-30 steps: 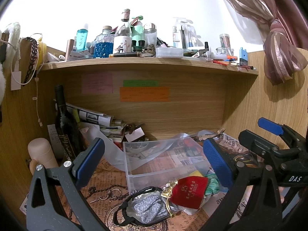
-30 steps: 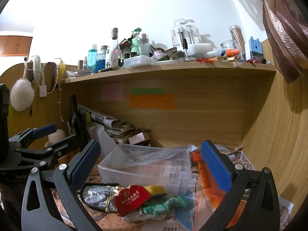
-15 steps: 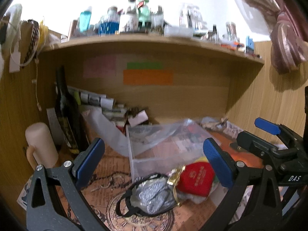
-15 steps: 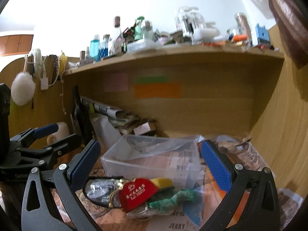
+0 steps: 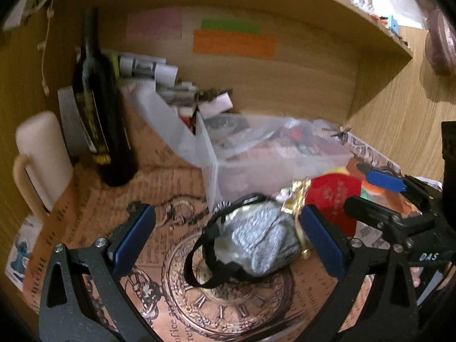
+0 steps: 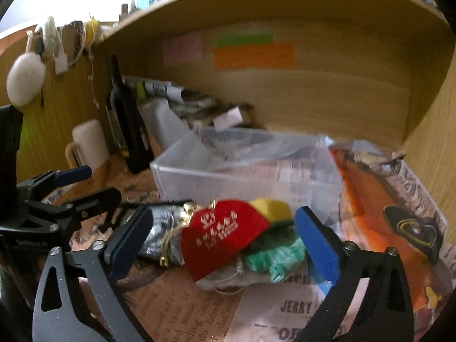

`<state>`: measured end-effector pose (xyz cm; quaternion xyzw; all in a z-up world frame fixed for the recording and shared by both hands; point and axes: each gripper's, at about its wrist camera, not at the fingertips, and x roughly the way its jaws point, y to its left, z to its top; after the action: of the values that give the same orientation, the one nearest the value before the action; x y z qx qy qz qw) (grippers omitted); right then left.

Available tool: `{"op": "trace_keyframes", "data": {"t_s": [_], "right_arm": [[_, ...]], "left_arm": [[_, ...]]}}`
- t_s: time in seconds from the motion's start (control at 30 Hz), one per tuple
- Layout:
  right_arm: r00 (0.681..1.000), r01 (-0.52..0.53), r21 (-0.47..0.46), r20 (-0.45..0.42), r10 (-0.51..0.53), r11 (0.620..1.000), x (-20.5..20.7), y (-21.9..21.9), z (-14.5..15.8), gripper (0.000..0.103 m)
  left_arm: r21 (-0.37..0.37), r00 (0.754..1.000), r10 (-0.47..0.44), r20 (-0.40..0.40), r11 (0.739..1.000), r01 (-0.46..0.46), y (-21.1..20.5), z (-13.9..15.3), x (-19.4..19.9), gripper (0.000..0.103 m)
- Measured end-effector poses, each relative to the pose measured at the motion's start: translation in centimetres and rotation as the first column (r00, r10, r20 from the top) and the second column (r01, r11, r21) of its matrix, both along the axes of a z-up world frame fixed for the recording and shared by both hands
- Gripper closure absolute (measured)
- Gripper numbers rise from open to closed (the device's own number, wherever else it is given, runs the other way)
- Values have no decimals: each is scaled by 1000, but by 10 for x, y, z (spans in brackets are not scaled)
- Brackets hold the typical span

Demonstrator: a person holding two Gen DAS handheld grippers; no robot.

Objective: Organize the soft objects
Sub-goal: 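Grasp the grey speckled pouch with the left gripper while the right gripper grasps the red pouch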

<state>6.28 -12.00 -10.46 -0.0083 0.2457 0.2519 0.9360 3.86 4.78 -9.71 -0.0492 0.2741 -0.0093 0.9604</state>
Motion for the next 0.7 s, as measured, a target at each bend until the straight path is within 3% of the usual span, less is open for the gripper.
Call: {"op": "trace_keyframes", "data": {"t_s": [0.17,0.3,0.37,0.5,0.7], "right_arm": [[997,-33,-19,-69,31,999,11,7,-15,26],[995,-37,-29,-96,34,999,15,10,-23,44],[995,-34,-28,-95,31,999,16,10,-23,51],[994,-37,-6,-100,37,999,18,7,-23,83],[995,-47,21,-82,49,999,15,3,-18,92]], "left_arm": [[-36,998,-9,-57,999,7,9,-17,9,0],[-59,995,-20,-95,998,14,13,-23,19,22],[-79,994,-28,-106,997,19,14,-25,22,25],[-65,996,-48,-77,997,43,8,-16,20,26],[-50,990,-126,-57,991,123,-12,-6,22,26]]}}
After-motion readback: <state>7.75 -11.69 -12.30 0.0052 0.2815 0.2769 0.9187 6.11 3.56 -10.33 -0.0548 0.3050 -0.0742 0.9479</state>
